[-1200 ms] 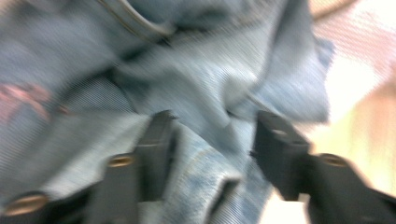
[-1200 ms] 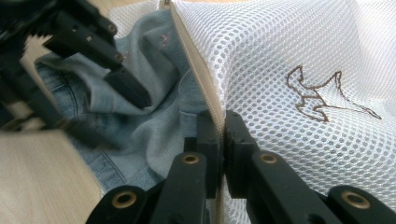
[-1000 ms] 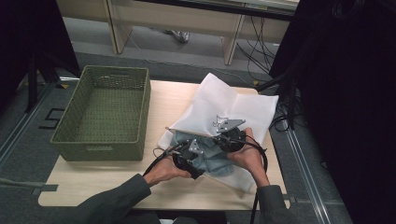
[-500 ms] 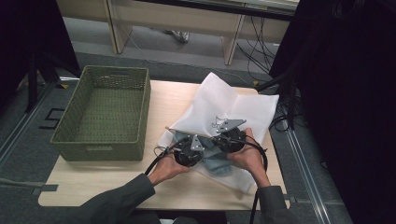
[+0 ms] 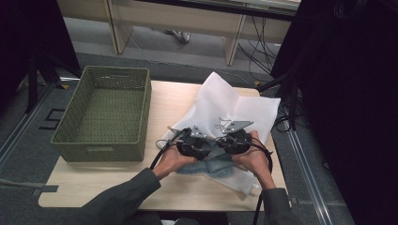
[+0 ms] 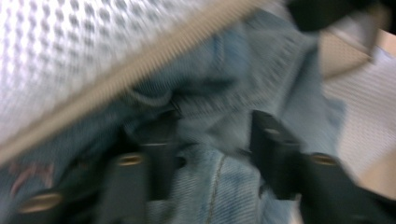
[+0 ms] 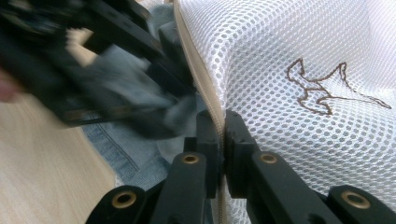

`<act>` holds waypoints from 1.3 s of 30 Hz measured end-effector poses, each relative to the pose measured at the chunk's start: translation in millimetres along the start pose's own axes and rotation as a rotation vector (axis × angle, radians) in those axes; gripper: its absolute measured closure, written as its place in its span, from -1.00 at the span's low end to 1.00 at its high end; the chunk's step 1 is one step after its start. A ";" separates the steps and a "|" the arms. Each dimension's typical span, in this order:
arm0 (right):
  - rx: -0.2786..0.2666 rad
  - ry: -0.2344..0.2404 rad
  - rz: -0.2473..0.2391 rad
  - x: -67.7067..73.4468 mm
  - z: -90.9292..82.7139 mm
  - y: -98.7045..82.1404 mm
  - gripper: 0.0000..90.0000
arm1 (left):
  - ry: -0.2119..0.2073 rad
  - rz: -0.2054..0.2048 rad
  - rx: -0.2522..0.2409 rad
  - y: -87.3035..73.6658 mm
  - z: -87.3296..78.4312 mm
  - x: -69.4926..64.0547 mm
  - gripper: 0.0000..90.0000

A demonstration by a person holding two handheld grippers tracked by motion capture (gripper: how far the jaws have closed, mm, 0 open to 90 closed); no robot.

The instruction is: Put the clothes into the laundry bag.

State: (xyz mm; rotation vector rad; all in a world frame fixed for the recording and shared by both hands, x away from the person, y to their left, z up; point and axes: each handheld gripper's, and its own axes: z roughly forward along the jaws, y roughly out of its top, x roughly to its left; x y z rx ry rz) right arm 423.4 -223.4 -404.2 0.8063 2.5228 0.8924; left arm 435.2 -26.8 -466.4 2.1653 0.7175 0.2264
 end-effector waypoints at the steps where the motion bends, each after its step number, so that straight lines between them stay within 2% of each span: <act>1: -0.002 0.006 -0.007 -0.4 -0.4 0.2 0.93 | 0.008 0.014 0.019 -2.2 -7.3 -1.8 -0.11; 4: -0.003 0.002 -0.005 0.0 0.3 0.5 0.93 | 0.026 0.054 0.042 -10.1 -33.3 -5.7 -0.37; 5: 0.016 0.003 -0.001 0.4 -1.2 0.7 0.93 | 0.040 0.056 0.050 -12.9 -41.5 -6.2 -0.40; 7: 0.008 0.000 0.013 2.0 0.9 -0.1 0.93 | 0.085 0.084 0.072 -19.5 -55.0 -6.5 -0.46; 9: 0.004 0.002 0.001 0.7 1.2 0.0 0.93 | 0.128 0.071 0.091 -29.6 -63.1 -5.1 -0.50; 10: 0.011 0.001 0.019 2.0 0.3 -0.1 0.93 | 0.136 0.060 0.103 -35.6 -65.0 -4.0 -0.54; 11: 0.006 0.003 0.009 1.1 0.6 0.1 0.93 | 0.133 0.034 0.104 -42.4 -63.5 -4.0 -0.58; 12: 0.005 0.004 0.008 0.9 0.9 0.1 0.93 | 0.137 0.046 0.122 -47.8 -62.8 -2.6 -0.61; 13: 0.010 0.002 0.008 1.0 1.0 0.1 0.93 | 0.114 0.057 0.163 -52.6 -60.7 -0.8 -0.60; 14: 0.014 0.000 0.012 1.9 1.1 0.2 0.92 | 0.115 0.054 0.179 -58.2 -53.8 -1.8 -0.61; 15: 0.017 -0.001 0.019 2.6 1.3 0.3 0.92 | 0.120 0.080 0.203 -61.2 -47.8 -1.7 -0.62; 16: 0.031 0.009 0.018 2.3 0.8 0.9 0.92 | 0.125 0.086 0.215 -63.8 -40.5 -1.7 -0.63; 18: 0.018 0.001 0.012 2.9 2.4 0.7 0.92 | 0.126 0.088 0.238 -65.8 -26.1 -0.1 -0.59; 20: 0.014 0.007 0.006 2.1 3.2 0.6 0.92 | 0.112 0.077 0.225 -64.1 -16.7 -0.2 -0.66; 21: 0.015 0.009 0.003 1.8 3.3 0.5 0.92 | 0.121 0.077 0.207 -61.2 -13.0 -2.3 -0.64; 23: 0.021 0.018 -0.008 1.1 3.2 0.8 0.92 | 0.107 0.140 0.183 -52.5 -10.3 -9.0 -0.45; 24: 0.014 0.012 -0.012 1.5 4.5 0.6 0.92 | 0.100 0.140 0.179 -49.8 -9.2 -10.9 -0.33; 26: 0.017 0.002 -0.006 2.4 4.1 0.6 0.92 | 0.123 0.199 0.151 -44.8 -3.4 -13.8 0.11; 27: 0.020 0.004 0.002 3.5 4.5 0.9 0.92 | 0.118 0.213 0.158 -43.3 -1.7 -12.2 0.31; 28: 0.014 0.015 -0.010 2.9 5.1 1.0 0.92 | 0.114 0.189 0.150 -42.0 0.6 -10.5 0.43; 29: 0.025 0.023 -0.013 2.6 4.1 1.5 0.92 | 0.115 0.191 0.149 -40.2 1.9 -8.3 0.52; 30: 0.012 0.013 -0.013 3.2 4.9 1.3 0.92 | 0.117 0.183 0.144 -39.2 2.9 -7.0 0.61; 31: 0.011 0.017 -0.013 3.0 4.6 1.5 0.92 | 0.126 0.198 0.130 -36.9 2.2 -5.8 0.72; 32: 0.009 0.016 -0.014 2.8 4.5 1.7 0.92 | 0.135 0.186 0.106 -33.4 2.2 -5.6 0.77; 35: 0.019 0.028 -0.013 2.4 3.1 3.3 0.93 | 0.154 0.220 0.063 -15.0 2.3 -3.4 0.79; 37: -0.003 0.020 -0.010 2.6 2.4 3.7 0.93 | 0.166 0.210 0.036 1.3 4.5 -1.6 0.80; 38: 0.009 0.012 0.006 2.5 -0.6 4.2 0.93 | 0.184 0.191 -0.011 7.8 7.7 -0.7 0.80; 39: -0.016 0.015 0.003 1.4 0.0 4.1 0.93 | 0.192 0.166 -0.037 12.2 12.8 0.9 0.80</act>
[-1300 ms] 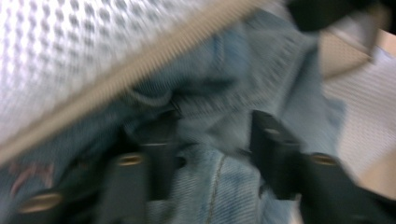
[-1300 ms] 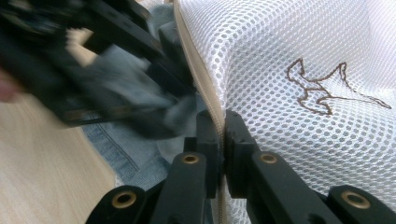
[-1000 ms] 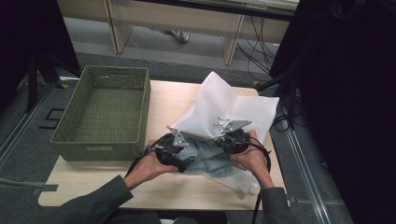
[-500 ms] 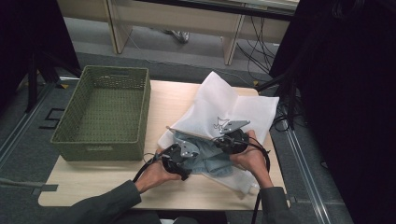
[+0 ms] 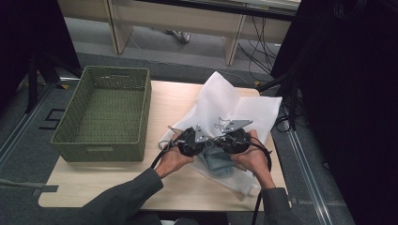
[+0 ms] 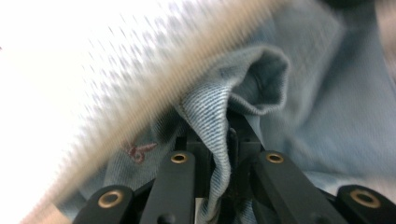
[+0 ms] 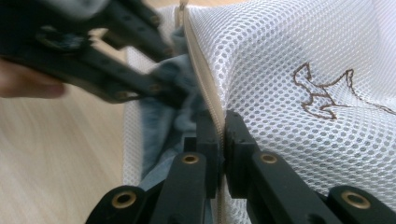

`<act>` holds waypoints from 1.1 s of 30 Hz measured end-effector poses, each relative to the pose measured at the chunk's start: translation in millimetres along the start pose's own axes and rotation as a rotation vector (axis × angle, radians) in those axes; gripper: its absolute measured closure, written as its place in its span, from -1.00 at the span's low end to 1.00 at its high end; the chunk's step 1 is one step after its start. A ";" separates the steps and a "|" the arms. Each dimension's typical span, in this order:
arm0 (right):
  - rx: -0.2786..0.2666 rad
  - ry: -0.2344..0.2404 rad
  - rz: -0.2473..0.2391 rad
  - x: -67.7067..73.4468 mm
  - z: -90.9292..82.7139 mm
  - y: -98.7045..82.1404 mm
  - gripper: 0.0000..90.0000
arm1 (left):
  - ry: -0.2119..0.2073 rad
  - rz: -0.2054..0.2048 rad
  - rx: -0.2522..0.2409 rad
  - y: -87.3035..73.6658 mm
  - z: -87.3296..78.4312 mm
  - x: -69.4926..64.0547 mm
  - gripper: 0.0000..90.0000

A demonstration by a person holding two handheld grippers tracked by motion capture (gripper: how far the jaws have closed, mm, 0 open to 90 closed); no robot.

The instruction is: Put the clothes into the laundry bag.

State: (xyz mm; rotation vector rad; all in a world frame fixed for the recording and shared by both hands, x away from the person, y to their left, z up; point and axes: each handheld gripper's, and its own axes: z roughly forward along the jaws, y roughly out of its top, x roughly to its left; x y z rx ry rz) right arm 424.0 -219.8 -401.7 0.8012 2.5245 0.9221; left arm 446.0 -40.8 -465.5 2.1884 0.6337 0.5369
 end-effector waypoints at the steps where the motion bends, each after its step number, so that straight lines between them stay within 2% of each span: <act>1: -0.009 -0.003 0.007 -1.3 -1.3 0.2 0.94 | 0.003 -0.017 -0.010 0.9 6.7 1.8 0.79; 2: -0.008 -0.009 0.015 -2.0 -2.3 0.1 0.94 | 0.006 -0.023 -0.005 -1.0 13.6 3.9 0.79; 4: -0.001 0.008 0.013 -3.3 -3.0 -1.1 0.94 | -0.004 -0.082 -0.026 -9.1 27.7 6.2 0.78; 5: -0.004 0.004 0.011 -3.0 -0.8 -2.7 0.94 | -0.003 -0.107 -0.035 -12.9 31.6 7.2 0.77; 6: 0.011 0.018 0.016 -2.2 -0.2 -4.2 0.94 | -0.012 -0.137 -0.046 -15.4 31.9 8.4 0.75; 7: 0.020 0.012 0.035 0.3 2.2 -6.2 0.94 | -0.018 -0.157 -0.060 -17.3 31.8 8.9 0.72; 8: 0.025 0.016 0.023 0.1 4.8 -7.6 0.94 | -0.021 -0.151 -0.047 -17.6 28.0 9.1 0.67; 9: 0.039 0.028 0.023 0.2 7.2 -8.4 0.94 | -0.029 -0.153 -0.056 -18.4 26.1 8.7 0.60; 10: 0.035 0.033 0.021 0.5 10.3 -8.9 0.94 | -0.053 -0.156 -0.039 -18.6 21.9 8.8 0.49; 11: 0.044 0.044 0.022 0.6 11.1 -9.0 0.93 | -0.091 -0.154 -0.026 -19.2 16.4 8.9 0.30; 12: 0.042 0.024 0.020 1.1 12.1 -9.5 0.93 | -0.104 -0.161 -0.023 -19.6 13.1 8.5 0.06; 15: 0.041 0.029 0.014 0.7 13.4 -9.7 0.93 | -0.154 -0.174 0.002 -23.3 0.0 3.4 -0.36; 17: 0.042 0.035 0.017 1.5 13.0 -9.7 0.93 | -0.165 -0.141 0.023 -29.4 -7.8 -1.0 -0.48; 19: 0.038 0.039 0.015 1.3 13.5 -9.5 0.93 | -0.186 -0.132 0.033 -38.9 -9.6 -9.7 -0.58; 21: 0.060 0.028 0.026 2.3 11.4 -8.9 0.93 | -0.200 -0.127 0.019 -42.2 -4.6 -17.5 -0.62; 22: 0.060 0.042 0.017 1.7 12.4 -9.0 0.93 | -0.202 -0.129 0.010 -41.9 -2.3 -19.8 -0.63; 24: 0.048 0.041 0.017 1.9 14.5 -9.2 0.93 | -0.209 -0.171 -0.031 -39.3 5.0 -26.5 -0.63; 25: 0.062 0.049 0.014 1.3 13.7 -9.1 0.93 | -0.199 -0.172 -0.032 -38.1 8.6 -28.3 -0.63; 26: 0.048 0.040 0.013 1.5 14.7 -10.0 0.93 | -0.196 -0.162 -0.022 -36.9 11.4 -29.1 -0.63; 27: 0.066 0.038 0.032 1.6 12.4 -9.7 0.93 | -0.185 -0.169 -0.028 -36.1 14.1 -30.8 -0.63; 28: 0.053 0.041 0.001 -1.7 13.7 -10.0 0.93 | -0.163 -0.152 -0.017 -36.1 14.9 -29.9 -0.53; 29: 0.052 0.028 0.035 0.8 13.7 -10.5 0.93 | -0.137 -0.135 -0.012 -36.0 16.9 -29.1 -0.30; 30: 0.054 0.029 0.049 1.7 13.0 -10.6 0.93 | -0.110 -0.116 -0.013 -35.5 18.4 -28.0 -0.01; 31: 0.049 0.029 0.028 0.5 13.5 -10.6 0.93 | -0.093 -0.113 -0.022 -34.4 19.6 -26.2 0.29; 32: 0.040 0.050 0.008 0.1 13.8 -10.3 0.93 | -0.095 -0.125 -0.023 -32.6 21.3 -24.3 0.51; 33: 0.046 0.037 0.035 2.1 12.2 -9.9 0.93 | -0.086 -0.139 -0.011 -30.7 22.4 -23.5 0.60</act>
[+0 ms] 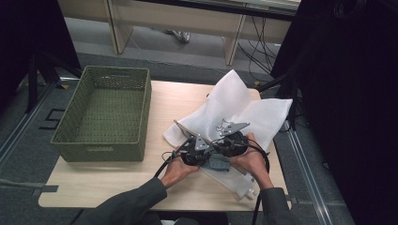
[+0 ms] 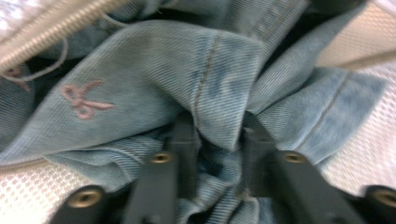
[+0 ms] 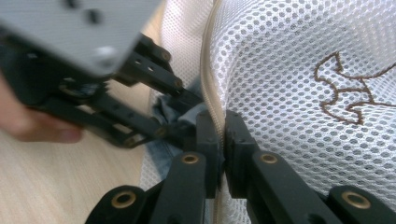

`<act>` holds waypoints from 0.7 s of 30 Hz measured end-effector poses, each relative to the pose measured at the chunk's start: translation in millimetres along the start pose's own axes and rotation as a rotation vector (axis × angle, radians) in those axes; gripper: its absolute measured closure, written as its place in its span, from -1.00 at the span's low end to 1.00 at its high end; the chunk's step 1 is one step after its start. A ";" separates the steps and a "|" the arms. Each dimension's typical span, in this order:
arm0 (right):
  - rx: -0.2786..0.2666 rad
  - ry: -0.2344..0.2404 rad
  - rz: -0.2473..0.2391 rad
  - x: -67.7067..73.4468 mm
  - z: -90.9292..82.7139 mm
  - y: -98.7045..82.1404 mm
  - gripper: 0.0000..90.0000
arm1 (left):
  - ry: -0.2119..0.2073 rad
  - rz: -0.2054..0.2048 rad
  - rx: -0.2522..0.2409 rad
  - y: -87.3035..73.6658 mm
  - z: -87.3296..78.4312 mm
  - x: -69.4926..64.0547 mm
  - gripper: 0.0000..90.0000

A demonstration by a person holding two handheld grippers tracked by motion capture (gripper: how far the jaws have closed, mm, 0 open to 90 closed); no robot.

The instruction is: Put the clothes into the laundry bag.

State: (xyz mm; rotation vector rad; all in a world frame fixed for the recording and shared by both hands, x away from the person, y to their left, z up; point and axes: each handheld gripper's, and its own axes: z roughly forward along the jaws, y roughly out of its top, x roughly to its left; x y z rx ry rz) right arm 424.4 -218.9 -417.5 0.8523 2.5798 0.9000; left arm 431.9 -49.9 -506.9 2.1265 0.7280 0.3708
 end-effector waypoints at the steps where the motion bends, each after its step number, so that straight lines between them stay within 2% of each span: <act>1: -0.006 0.009 -0.006 -0.1 -0.3 0.5 0.93 | 0.008 0.005 -0.004 2.2 0.8 0.1 0.66; 3: 0.000 0.007 -0.010 -0.4 -3.4 1.7 0.93 | 0.034 -0.035 -0.079 6.7 4.0 -2.4 0.72; 4: -0.019 0.011 -0.018 -0.2 -3.2 2.1 0.93 | 0.037 -0.060 -0.093 10.5 4.4 -0.5 0.73; 5: -0.014 0.014 -0.018 -0.6 -5.8 3.0 0.93 | 0.037 -0.046 -0.082 15.5 3.5 3.8 0.74; 6: -0.032 0.015 -0.016 -0.7 -6.0 3.3 0.93 | 0.037 -0.051 -0.105 21.4 4.8 7.8 0.74; 7: -0.040 0.004 -0.014 -1.2 -8.0 3.9 0.93 | 0.041 -0.085 -0.138 24.7 6.2 8.1 0.74; 8: -0.039 0.011 -0.010 -1.5 -8.2 3.8 0.93 | 0.053 -0.094 -0.159 27.6 8.3 10.8 0.74; 9: -0.040 0.013 -0.009 -1.7 -8.2 3.3 0.93 | 0.034 -0.115 -0.168 28.9 11.7 11.5 0.74; 10: -0.038 0.012 -0.007 -2.0 -7.3 2.2 0.93 | 0.031 -0.102 -0.160 28.1 15.7 11.8 0.73; 12: -0.020 0.029 -0.001 -2.3 -1.9 -1.2 0.93 | 0.034 -0.113 -0.146 21.2 22.7 11.3 0.68; 13: -0.009 0.028 0.015 -1.0 1.2 -3.5 0.93 | 0.034 -0.130 -0.159 17.3 24.7 10.6 0.65; 14: 0.009 0.050 0.024 -0.3 4.8 -4.5 0.93 | 0.023 -0.129 -0.157 14.1 25.2 10.3 0.62; 15: 0.027 0.051 0.022 -0.1 7.2 -5.8 0.93 | 0.010 -0.100 -0.130 12.0 23.4 12.0 0.58; 16: 0.042 0.057 0.033 1.2 9.0 -6.1 0.93 | -0.014 -0.104 -0.116 11.2 21.6 12.7 0.50; 18: 0.034 0.032 0.040 1.5 12.5 -7.1 0.93 | -0.034 -0.105 -0.105 10.1 14.5 15.2 0.33; 19: 0.033 0.039 0.045 1.4 12.3 -7.1 0.93 | -0.047 -0.088 -0.100 9.7 10.2 16.9 0.28; 21: 0.040 0.060 0.044 0.1 10.6 -7.9 0.93 | -0.082 -0.085 -0.097 9.6 2.1 19.8 0.09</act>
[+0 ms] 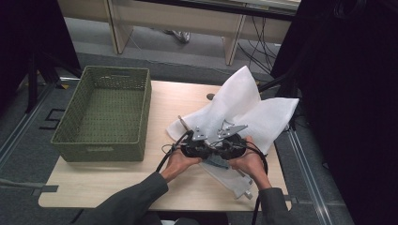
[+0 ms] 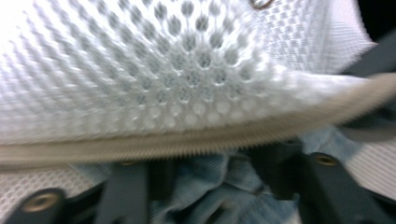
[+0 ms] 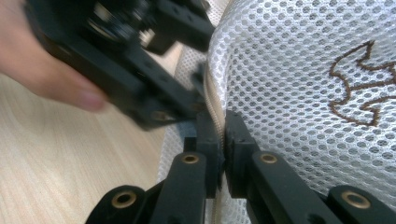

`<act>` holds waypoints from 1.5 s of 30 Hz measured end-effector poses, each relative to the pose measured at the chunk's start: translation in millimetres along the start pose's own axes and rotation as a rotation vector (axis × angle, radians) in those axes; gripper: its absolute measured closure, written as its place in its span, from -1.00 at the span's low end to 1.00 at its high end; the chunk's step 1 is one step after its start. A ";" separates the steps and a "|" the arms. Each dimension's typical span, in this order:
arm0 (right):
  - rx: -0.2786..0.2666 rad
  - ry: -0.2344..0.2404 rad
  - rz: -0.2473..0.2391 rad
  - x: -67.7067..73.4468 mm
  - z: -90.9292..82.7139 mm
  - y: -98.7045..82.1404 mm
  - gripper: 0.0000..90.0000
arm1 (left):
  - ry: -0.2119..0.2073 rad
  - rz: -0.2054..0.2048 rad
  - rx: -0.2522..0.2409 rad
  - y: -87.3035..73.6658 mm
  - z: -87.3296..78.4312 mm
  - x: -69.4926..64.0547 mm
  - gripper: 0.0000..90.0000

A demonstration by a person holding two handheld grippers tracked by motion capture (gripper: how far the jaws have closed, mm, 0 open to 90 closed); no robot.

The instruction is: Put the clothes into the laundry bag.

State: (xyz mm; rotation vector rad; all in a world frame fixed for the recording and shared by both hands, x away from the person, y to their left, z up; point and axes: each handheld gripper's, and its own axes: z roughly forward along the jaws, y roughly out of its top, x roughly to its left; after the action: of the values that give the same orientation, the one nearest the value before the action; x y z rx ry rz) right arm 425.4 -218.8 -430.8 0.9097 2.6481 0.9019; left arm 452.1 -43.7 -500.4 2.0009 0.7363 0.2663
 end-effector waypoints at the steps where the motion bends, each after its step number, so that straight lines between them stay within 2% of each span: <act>1: 0.010 -0.001 0.010 0.3 -0.2 -0.4 0.93 | -0.025 -0.006 0.002 0.3 -3.5 0.6 0.02; 2: -0.006 -0.014 -0.002 -0.9 2.5 -1.3 0.93 | -0.034 -0.010 0.012 -0.2 -8.4 -0.5 -0.05; 3: 0.013 -0.020 -0.003 -1.0 3.3 -1.5 0.93 | -0.042 -0.004 0.031 -1.1 -13.6 -1.0 -0.13; 4: 0.015 -0.007 0.023 0.9 4.9 -2.3 0.93 | -0.049 -0.013 0.039 -2.4 -17.8 -1.8 -0.22; 5: 0.021 -0.006 -0.006 -1.2 5.8 -3.0 0.93 | -0.045 -0.012 0.046 -3.9 -23.1 -3.1 -0.31; 6: 0.026 -0.011 0.010 -0.8 6.3 -3.3 0.93 | -0.045 -0.009 0.058 -5.5 -28.7 -4.4 -0.38; 7: 0.025 -0.012 0.009 -1.4 6.8 -3.4 0.93 | -0.028 0.004 0.071 -7.8 -33.6 -5.6 -0.40; 8: 0.025 -0.006 0.011 -1.4 6.4 -3.4 0.93 | -0.020 0.013 0.099 -10.2 -37.5 -5.1 -0.40; 9: 0.011 -0.013 0.009 -1.3 7.3 -3.7 0.93 | -0.026 -0.030 0.105 -13.6 -38.2 -8.7 -0.46; 10: 0.008 -0.016 0.005 -1.4 7.1 -3.4 0.93 | -0.030 -0.024 0.127 -16.0 -38.1 -10.5 -0.49; 11: 0.009 -0.011 0.006 -1.3 6.3 -3.2 0.93 | -0.030 0.009 0.143 -17.2 -36.9 -11.5 -0.47; 12: 0.020 -0.015 0.004 -1.6 5.1 -2.5 0.93 | -0.008 0.001 0.155 -18.6 -34.5 -14.5 -0.46; 14: 0.017 -0.015 0.017 -0.8 5.0 -2.3 0.92 | 0.032 0.031 0.163 -19.4 -28.7 -16.7 -0.44; 15: 0.013 -0.011 0.019 -0.6 5.2 -2.7 0.92 | 0.054 0.062 0.167 -19.7 -23.8 -16.8 -0.43; 16: 0.009 -0.012 0.009 -0.8 5.5 -3.3 0.92 | 0.073 0.072 0.168 -20.1 -19.6 -17.8 -0.42; 18: 0.008 -0.010 0.005 -1.2 5.5 -3.1 0.92 | 0.088 0.084 0.163 -20.5 -10.2 -19.4 -0.31; 19: 0.001 -0.015 -0.011 -2.2 6.0 -3.3 0.92 | 0.107 0.127 0.179 -19.8 -5.9 -19.1 -0.22; 20: 0.007 -0.011 0.002 -1.5 5.6 -3.1 0.92 | 0.113 0.150 0.175 -18.9 -4.2 -18.9 -0.09; 23: 0.020 -0.006 0.014 -1.5 3.7 -2.5 0.92 | 0.122 0.164 0.143 -15.0 -2.1 -17.9 0.41; 24: 0.016 -0.004 0.007 -2.0 4.1 -2.9 0.92 | 0.113 0.173 0.130 -14.5 -3.4 -17.3 0.52; 26: 0.005 -0.014 0.015 -1.4 6.1 -4.0 0.92 | 0.103 0.172 0.124 -14.9 -8.9 -18.2 0.56; 28: 0.002 -0.001 0.000 -2.3 7.3 -3.9 0.92 | 0.110 0.191 0.086 -13.7 -17.8 -18.9 0.61; 29: 0.004 -0.009 0.002 -1.9 7.8 -3.4 0.92 | 0.101 0.193 0.076 -12.5 -21.7 -17.4 0.61; 30: 0.013 -0.005 0.000 -2.2 7.9 -2.8 0.92 | 0.091 0.196 0.079 -11.1 -25.3 -15.3 0.57; 31: 0.015 -0.012 -0.017 -2.4 6.6 -2.5 0.92 | 0.111 0.148 0.051 -10.8 -26.1 -15.2 0.48; 32: 0.023 -0.017 0.002 -0.7 6.6 -2.4 0.92 | 0.078 0.168 0.114 -9.2 -31.8 -10.4 0.35; 33: 0.020 -0.015 -0.004 -1.3 6.3 -2.6 0.92 | 0.073 0.182 0.127 -9.0 -34.2 -9.3 0.05; 35: 0.006 -0.020 0.001 -1.4 7.3 -3.0 0.92 | 0.079 0.193 0.160 -11.1 -41.2 -7.0 -0.26; 36: 0.005 -0.016 0.001 -1.5 6.9 -3.1 0.92 | 0.082 0.178 0.163 -13.1 -45.3 -5.6 -0.34; 39: 0.005 -0.013 0.001 -1.3 7.3 -2.8 0.92 | 0.103 0.191 0.195 -18.8 -54.5 2.1 -0.49; 40: 0.013 -0.014 -0.015 -2.6 6.7 -2.4 0.91 | 0.099 0.168 0.205 -21.2 -54.0 4.1 -0.52; 41: 0.014 -0.017 -0.012 -2.5 7.1 -2.5 0.91 | 0.105 0.184 0.218 -23.1 -52.5 6.8 -0.50; 43: 0.012 -0.016 0.013 -0.1 8.2 -2.4 0.91 | 0.106 0.163 0.230 -27.5 -43.9 7.8 -0.43; 44: 0.028 -0.011 0.012 -0.3 6.5 -2.1 0.91 | 0.110 0.164 0.231 -28.2 -39.3 8.2 -0.43; 45: 0.021 -0.009 -0.001 -1.4 6.6 -2.2 0.91 | 0.110 0.179 0.228 -27.2 -36.2 8.3 -0.34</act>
State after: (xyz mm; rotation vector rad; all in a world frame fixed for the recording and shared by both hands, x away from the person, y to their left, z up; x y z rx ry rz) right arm 427.9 -217.9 -437.4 0.9150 2.6550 0.8691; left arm 431.2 -2.9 -505.3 2.2880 0.6811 0.4167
